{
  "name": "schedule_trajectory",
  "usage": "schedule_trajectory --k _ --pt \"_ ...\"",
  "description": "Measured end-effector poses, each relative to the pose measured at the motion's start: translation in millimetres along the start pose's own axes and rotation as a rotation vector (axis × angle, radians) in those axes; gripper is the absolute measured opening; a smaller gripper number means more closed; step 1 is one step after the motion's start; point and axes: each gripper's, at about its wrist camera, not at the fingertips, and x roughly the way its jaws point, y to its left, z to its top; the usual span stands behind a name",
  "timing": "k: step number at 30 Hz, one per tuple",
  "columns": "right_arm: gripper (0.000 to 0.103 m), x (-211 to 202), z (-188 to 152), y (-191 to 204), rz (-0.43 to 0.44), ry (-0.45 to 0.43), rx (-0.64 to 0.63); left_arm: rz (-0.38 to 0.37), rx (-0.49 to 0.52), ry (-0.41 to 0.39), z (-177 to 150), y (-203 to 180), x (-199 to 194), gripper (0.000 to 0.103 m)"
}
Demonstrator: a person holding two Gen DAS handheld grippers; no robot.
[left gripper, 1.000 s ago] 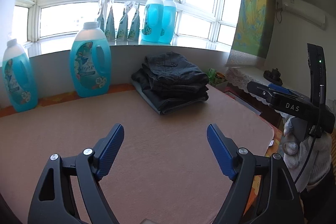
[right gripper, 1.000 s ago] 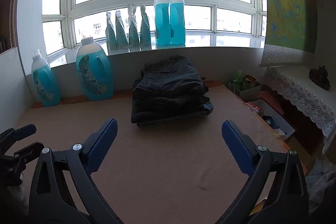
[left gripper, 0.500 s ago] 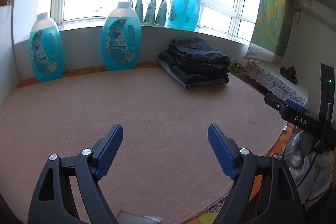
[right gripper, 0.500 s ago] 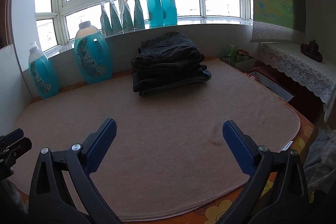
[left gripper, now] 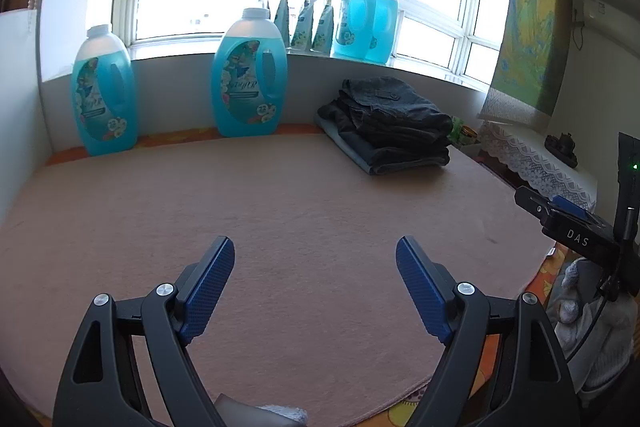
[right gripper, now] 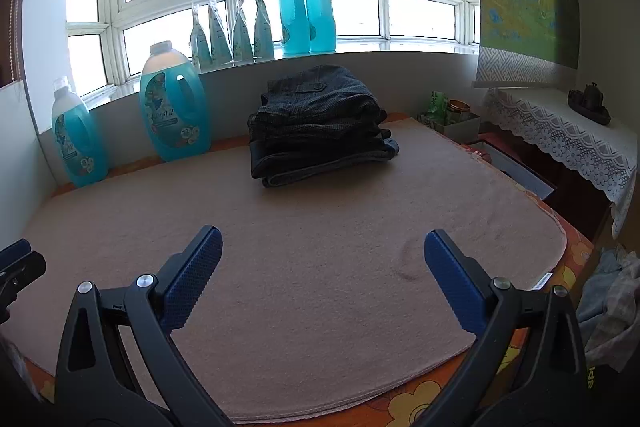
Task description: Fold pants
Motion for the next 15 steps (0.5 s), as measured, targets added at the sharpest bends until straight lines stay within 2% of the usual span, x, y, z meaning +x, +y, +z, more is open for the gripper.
schedule_trajectory --k 15 --pt "0.103 -3.9 1.4 4.6 0.002 -0.006 -0.009 0.014 0.001 -0.021 0.8 0.8 -9.1 0.084"
